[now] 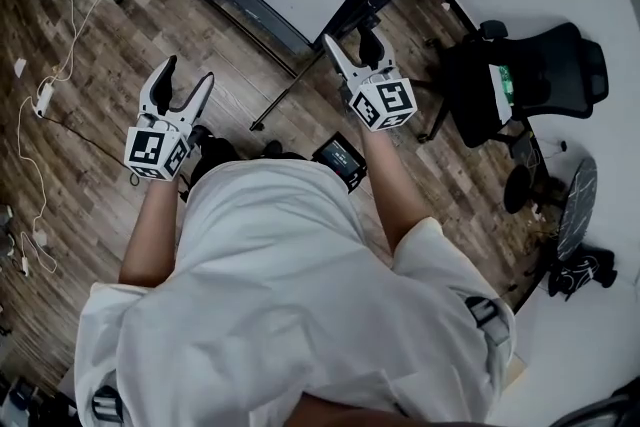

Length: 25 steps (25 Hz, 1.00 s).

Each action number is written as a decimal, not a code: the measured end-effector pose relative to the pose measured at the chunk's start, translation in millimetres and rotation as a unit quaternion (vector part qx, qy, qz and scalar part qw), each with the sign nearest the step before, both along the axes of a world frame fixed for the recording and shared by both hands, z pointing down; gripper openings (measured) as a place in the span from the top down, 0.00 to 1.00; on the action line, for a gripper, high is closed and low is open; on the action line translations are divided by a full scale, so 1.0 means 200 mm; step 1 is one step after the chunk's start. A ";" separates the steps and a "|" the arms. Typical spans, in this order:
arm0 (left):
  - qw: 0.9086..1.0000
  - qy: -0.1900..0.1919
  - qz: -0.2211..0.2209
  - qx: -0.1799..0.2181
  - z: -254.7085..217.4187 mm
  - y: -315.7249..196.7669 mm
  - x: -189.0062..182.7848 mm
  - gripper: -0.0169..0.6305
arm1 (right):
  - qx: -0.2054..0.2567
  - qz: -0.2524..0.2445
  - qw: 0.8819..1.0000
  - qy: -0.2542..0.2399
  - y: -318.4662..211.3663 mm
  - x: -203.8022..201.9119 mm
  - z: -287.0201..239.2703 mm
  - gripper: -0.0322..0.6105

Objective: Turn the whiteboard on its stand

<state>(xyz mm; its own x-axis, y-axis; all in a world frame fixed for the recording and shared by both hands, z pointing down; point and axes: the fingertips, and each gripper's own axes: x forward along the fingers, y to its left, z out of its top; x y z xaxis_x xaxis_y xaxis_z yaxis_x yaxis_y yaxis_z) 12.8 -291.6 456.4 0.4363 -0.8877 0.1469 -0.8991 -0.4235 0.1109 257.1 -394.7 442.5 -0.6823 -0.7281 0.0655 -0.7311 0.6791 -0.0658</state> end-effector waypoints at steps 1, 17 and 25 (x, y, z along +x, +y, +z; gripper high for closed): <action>1.000 0.001 -0.001 0.001 -0.01 0.00 -0.01 0.49 | -0.005 0.001 1.000 0.003 -0.02 -0.01 0.00 0.52; 1.000 0.002 0.001 0.012 -0.03 0.04 -0.03 0.49 | 0.020 -0.006 0.999 0.030 -0.13 -0.12 -0.11 0.53; 1.000 0.005 0.004 0.019 -0.03 0.08 0.00 0.49 | 0.020 -0.007 0.999 0.039 -0.13 -0.15 -0.08 0.65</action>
